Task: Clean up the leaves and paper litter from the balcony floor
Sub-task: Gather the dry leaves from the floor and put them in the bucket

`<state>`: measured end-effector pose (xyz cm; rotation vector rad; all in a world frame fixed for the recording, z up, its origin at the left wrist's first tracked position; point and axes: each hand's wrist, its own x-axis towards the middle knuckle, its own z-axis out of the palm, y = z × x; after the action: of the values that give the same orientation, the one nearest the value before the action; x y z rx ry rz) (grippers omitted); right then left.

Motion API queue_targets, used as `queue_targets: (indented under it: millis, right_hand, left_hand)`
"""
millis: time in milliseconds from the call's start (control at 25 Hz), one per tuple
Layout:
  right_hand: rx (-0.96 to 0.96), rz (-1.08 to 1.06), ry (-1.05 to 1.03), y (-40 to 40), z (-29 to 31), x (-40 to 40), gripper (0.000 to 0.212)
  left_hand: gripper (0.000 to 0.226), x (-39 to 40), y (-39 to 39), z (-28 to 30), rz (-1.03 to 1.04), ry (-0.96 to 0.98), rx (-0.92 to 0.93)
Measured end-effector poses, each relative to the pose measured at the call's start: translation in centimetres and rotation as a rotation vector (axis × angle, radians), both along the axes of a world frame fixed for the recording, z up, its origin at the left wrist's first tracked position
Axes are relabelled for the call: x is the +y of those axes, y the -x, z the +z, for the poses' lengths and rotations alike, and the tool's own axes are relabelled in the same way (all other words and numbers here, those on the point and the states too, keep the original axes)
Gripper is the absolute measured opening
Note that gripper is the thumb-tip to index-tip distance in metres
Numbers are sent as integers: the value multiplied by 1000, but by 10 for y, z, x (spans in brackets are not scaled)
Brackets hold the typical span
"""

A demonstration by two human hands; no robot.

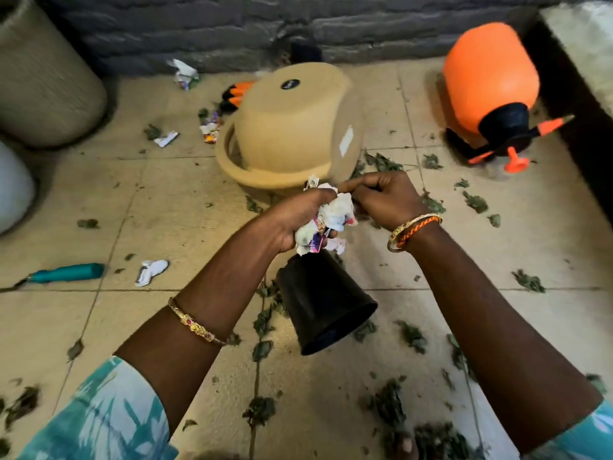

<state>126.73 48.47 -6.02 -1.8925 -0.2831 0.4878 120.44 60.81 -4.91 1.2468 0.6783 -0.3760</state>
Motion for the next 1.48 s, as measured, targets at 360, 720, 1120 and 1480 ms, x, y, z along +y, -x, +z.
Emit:
queue_targets:
  millis: [360,720,1120,1480]
  right_hand:
    - [540,-250,-339,-79,-8,42,38]
    - [515,168,-76,-55,4,139,35]
    - [-350,581,759,-74,-61,121,36]
    - [-428,204,259,-79,-62,100,22]
  left_hand:
    - [23,75,32,-20,551,2,-84]
    - [21,108,71,-16,768,85,-312]
    - [23,126,106,-50,711,-13,-127]
    - [25,106,100,-53,617,-120,-16]
